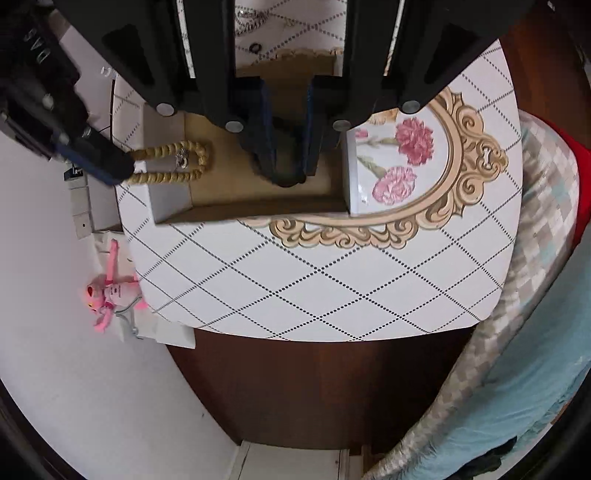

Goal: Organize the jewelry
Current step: 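Carry the watch band and bead bracelet into the white box and open both tools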

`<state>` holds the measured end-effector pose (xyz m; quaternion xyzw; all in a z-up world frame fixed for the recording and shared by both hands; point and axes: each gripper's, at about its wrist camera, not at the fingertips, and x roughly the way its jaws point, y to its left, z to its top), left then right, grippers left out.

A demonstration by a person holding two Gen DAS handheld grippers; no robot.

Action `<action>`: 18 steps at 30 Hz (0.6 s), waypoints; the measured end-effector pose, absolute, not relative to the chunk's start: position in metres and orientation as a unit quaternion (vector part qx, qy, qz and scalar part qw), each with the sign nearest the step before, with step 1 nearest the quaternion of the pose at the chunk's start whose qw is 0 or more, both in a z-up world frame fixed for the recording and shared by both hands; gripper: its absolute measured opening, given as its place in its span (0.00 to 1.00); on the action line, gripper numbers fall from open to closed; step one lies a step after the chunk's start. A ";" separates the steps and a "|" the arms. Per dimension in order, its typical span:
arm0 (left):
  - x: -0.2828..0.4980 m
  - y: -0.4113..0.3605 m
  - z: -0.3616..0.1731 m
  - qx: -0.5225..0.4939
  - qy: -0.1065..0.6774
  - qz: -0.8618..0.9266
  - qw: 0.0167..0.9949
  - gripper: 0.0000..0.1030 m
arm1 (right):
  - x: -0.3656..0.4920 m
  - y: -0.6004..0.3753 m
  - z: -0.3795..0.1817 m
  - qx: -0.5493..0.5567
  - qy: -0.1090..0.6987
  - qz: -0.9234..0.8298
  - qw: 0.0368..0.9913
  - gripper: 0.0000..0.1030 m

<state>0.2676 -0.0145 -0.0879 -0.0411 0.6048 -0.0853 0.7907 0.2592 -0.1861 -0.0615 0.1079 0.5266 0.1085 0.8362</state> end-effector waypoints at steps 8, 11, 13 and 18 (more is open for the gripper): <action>0.279 0.005 -0.080 -0.038 0.579 -0.034 0.814 0.74 | 0.284 -0.185 -0.099 0.102 0.582 0.111 0.799 0.15; 0.271 0.008 -0.084 -0.022 0.570 -0.018 0.821 0.83 | 0.280 -0.189 -0.102 0.075 0.581 0.087 0.806 0.57; 0.264 0.010 -0.089 -0.012 0.563 -0.006 0.826 0.94 | 0.275 -0.189 -0.101 0.051 0.574 0.065 0.814 0.69; 0.245 0.009 -0.105 0.006 0.555 0.009 0.832 1.00 | 0.260 -0.187 -0.108 -0.013 0.570 0.010 0.821 0.93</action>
